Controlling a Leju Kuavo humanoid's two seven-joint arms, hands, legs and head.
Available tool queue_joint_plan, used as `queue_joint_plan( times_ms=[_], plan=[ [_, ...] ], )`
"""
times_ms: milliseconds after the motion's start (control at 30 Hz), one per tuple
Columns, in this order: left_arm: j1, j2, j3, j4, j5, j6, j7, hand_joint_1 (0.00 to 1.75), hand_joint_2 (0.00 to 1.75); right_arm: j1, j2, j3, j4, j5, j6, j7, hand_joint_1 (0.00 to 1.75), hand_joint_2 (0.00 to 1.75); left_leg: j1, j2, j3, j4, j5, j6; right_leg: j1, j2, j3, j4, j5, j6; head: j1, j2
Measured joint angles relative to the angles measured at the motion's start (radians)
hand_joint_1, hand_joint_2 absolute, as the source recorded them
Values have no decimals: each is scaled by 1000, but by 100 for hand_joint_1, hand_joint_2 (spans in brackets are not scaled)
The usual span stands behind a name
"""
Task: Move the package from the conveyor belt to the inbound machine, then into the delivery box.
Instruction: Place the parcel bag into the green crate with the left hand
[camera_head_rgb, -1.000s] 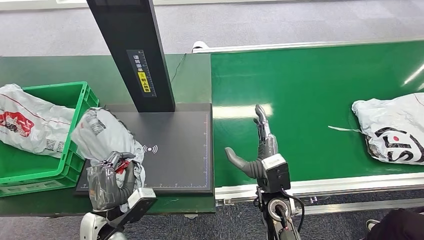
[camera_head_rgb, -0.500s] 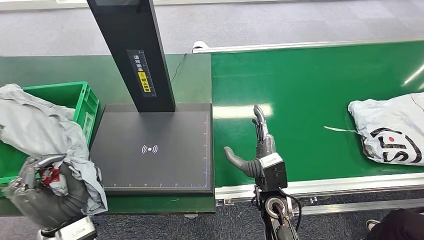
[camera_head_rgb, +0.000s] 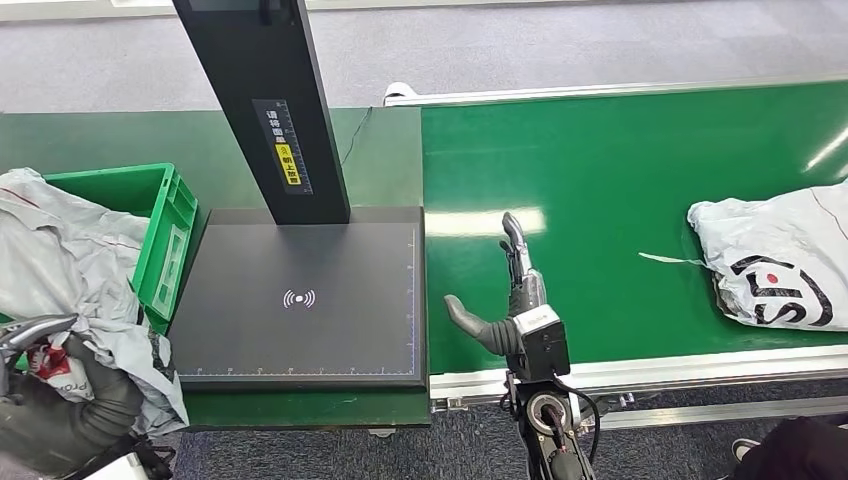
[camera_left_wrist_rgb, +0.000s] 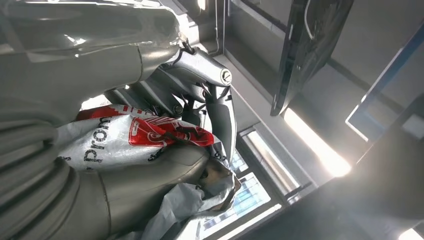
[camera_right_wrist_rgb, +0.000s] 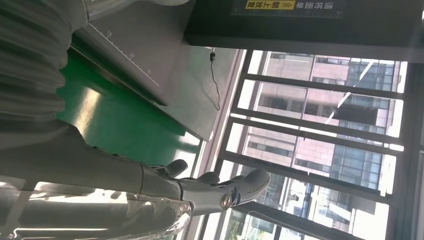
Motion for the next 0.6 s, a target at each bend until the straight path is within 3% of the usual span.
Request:
queue_joint_plan(
  times_ms=[200,333,400,467,533,600],
  plan=[
    [-49,-8,60,-37,73,0,0,175,175,-16,0,5,18,-4,-7,-12,0,175,0,0,0,0,0,0,0,0,0,0,0,0,0,0],
    [-176,41,151,78,121,-12,57,175,175,-24,1,10,29,-11,-11,-16,0,175,0,-3,2,0,3,-1,0,-2,1,0,1,-1,0,0],
    [-323,111,191,245,79,-46,163,175,175,-29,1,16,34,-13,-10,-19,0,175,0,-7,1,0,7,-2,1,-6,0,0,2,-3,0,0],
    [-526,198,227,488,7,-86,267,175,175,-35,2,23,37,-15,-5,-22,0,175,0,-10,-2,0,11,-5,2,-10,-2,1,6,-7,0,0],
    [-717,278,253,727,-55,-106,329,175,175,-36,3,31,38,-15,0,-22,0,175,1,-5,-4,0,13,-7,2,-7,-5,2,11,-10,0,0],
    [-861,334,265,911,-106,-116,384,175,175,-29,3,33,38,-15,2,-22,0,175,1,2,-4,0,14,-8,2,-1,-7,2,13,-11,0,0]
  ],
)
